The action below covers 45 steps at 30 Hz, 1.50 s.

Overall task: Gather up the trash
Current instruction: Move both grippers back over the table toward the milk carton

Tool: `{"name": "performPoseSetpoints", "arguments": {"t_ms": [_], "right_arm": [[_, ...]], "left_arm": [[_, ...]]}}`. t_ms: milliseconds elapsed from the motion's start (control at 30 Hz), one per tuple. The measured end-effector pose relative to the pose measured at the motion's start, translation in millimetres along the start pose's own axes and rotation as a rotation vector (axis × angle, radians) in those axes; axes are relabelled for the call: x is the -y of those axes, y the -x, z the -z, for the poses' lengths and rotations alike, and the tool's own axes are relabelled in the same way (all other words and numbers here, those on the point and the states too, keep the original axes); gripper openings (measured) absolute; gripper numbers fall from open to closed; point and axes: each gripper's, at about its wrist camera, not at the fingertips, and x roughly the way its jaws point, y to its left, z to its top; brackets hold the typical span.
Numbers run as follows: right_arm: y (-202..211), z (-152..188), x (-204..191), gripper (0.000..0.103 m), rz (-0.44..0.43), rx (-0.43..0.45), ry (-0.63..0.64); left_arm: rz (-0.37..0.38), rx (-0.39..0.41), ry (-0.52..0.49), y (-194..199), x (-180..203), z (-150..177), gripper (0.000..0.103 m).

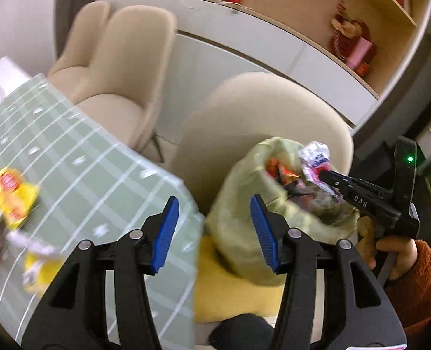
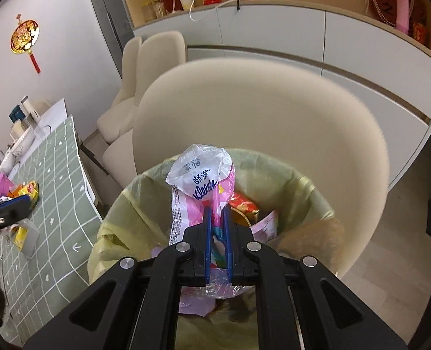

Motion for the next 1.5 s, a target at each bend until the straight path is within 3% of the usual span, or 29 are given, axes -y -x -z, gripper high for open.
{"name": "performPoseSetpoints", "arguments": {"t_ms": [33,100,167,467,767,867,1067,1233,1367,1500], "right_arm": [[-4.0,2.4,-2.4,0.011,0.008,-0.013,-0.003],[-8.0,4.8,-5.3,0.025,0.017,-0.027,-0.009],[-8.4,8.4,-9.6,0.033,0.011,-0.042,-0.012],[25.2,10.8,-49.8,0.034,0.056,0.002,0.074],[55.8,-11.8,-139.1,0.034,-0.21,0.122,0.156],[51.6,-16.9,-188.2,0.034,-0.36,0.109,0.208],[42.2,-10.2,-267.4,0.038,-0.439,0.061,0.365],[31.8,-6.0,-295.7,0.038,-0.436,0.033,0.433],[15.0,-12.3,-306.0,0.038,-0.407,0.019,0.439],[-3.4,-26.2,-306.3,0.038,-0.389,0.007,0.409]], "left_arm": [[-0.016,0.003,0.016,8.8,-9.8,5.1,0.049],[-0.044,0.017,0.041,23.1,-24.2,12.6,0.049],[-0.081,0.037,0.08,41.3,-42.2,22.2,0.049],[-0.23,0.085,0.276,103.2,-124.9,75.1,0.051],[-0.363,0.156,0.43,172.2,-190.0,111.3,0.051],[-0.403,0.176,0.462,191.4,-211.8,121.0,0.052],[-0.354,0.219,0.512,202.4,-246.0,112.7,0.052],[-0.292,0.221,0.578,183.9,-265.0,88.0,0.052],[-0.2,0.191,0.644,154.5,-277.1,68.8,0.052],[-0.256,0.172,0.683,123.7,-291.2,44.4,0.053]]}}
